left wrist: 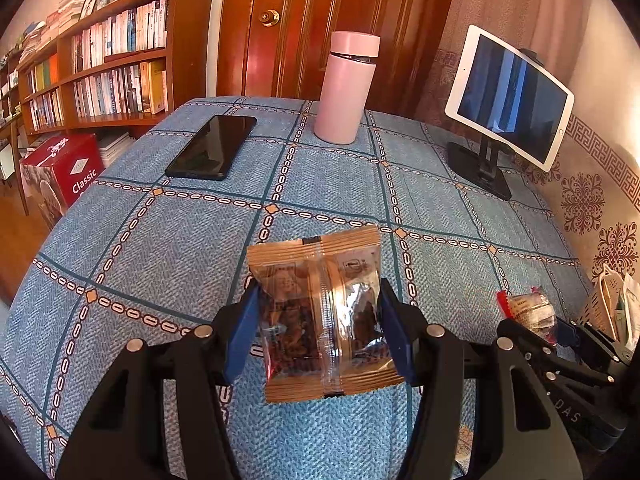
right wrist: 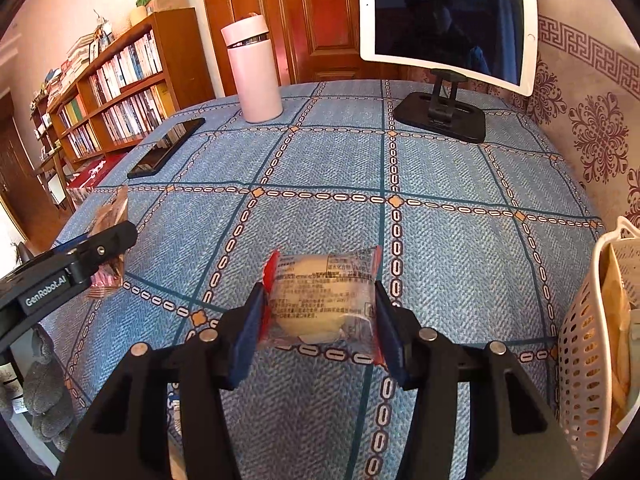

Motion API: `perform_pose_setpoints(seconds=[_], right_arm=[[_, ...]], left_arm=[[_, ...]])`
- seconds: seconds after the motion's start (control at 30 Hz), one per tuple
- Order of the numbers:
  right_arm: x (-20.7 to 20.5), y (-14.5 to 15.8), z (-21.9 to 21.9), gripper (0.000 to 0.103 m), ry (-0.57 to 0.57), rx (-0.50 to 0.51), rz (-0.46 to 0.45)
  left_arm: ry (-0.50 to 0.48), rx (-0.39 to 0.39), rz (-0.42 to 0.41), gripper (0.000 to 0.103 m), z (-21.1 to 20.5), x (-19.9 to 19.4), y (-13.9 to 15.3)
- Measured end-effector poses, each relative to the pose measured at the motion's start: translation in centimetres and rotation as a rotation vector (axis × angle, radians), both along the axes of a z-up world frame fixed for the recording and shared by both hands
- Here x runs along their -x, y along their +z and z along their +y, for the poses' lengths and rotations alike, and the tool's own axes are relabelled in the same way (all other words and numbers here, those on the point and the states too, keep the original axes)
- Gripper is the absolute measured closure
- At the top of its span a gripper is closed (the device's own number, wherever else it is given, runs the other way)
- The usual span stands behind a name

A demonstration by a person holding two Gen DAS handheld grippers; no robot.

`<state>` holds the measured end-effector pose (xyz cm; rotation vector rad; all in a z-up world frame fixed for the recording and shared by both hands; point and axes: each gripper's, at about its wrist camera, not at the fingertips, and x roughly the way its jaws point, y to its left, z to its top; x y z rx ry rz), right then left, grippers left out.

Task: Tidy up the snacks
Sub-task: 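Carry the bun bag with the right gripper into the basket and release it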

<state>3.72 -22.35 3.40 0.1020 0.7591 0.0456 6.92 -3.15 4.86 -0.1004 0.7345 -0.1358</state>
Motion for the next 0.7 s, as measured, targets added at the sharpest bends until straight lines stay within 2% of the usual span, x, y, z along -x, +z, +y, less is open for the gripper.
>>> perform_pose_setpoints(seconds=[0.37, 0.7], right_arm=[[4.6, 3.9, -0.6, 0.051, -0.026, -0.024, -0.111], [7.7, 6.2, -1.9, 0.050, -0.078, -0.041, -0.173]], left_arm=[[-0.012, -0.023, -0.023, 0.045, -0.5, 0.7, 0.3], [-0.028, -0.024, -0.035, 0.045, -0.8, 1.1, 0.6]])
